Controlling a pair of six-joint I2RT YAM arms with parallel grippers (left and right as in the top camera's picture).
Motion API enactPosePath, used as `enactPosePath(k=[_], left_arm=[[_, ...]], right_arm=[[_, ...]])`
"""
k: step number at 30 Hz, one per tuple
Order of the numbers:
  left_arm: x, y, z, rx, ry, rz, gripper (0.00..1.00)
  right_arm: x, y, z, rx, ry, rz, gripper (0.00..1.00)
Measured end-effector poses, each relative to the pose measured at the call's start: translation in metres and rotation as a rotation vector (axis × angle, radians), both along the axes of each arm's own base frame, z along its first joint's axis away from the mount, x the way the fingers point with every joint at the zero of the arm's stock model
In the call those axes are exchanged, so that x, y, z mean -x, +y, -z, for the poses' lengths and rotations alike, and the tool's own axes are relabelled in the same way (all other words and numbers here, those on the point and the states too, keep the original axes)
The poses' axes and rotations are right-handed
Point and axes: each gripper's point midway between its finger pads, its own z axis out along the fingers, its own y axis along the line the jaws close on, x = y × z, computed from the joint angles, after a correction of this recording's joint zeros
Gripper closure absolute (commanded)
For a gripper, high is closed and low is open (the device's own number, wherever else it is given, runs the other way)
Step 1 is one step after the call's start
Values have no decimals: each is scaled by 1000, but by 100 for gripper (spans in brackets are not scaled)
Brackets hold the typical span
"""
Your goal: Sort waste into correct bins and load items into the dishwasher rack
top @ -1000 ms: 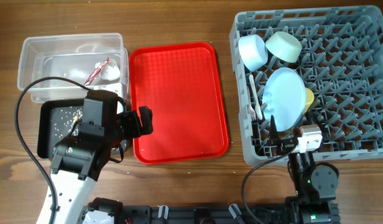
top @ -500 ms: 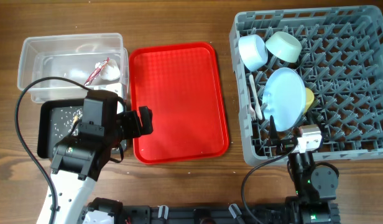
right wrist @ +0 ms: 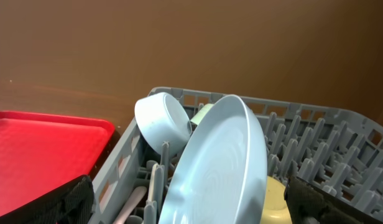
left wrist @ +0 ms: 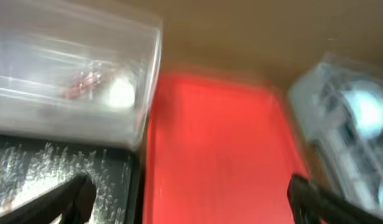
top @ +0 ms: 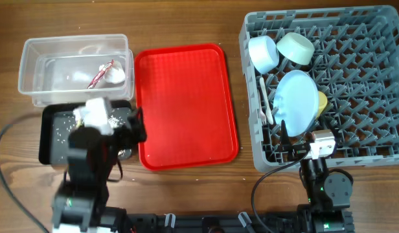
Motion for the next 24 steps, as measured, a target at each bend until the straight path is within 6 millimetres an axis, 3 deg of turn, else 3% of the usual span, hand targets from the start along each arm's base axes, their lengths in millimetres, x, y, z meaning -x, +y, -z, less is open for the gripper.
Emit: enactPosePath(k=[6,10,13,16,24], left_arm=[[15,19,4,-16,-394,-31,0],[22,19,6,-81,-506,-9,0],[21,17,14,-138,-509,12,0],[21,17,41,-160,-405,27,0],[21,17,42,-170,-402,29,0]], right_arm=[[0,0,0,3,0,0,0],[0,0,0,3,0,0,0],[0,0,0,3,0,0,0],[0,0,0,3,0,0,0],[0,0,0,3,0,0,0]])
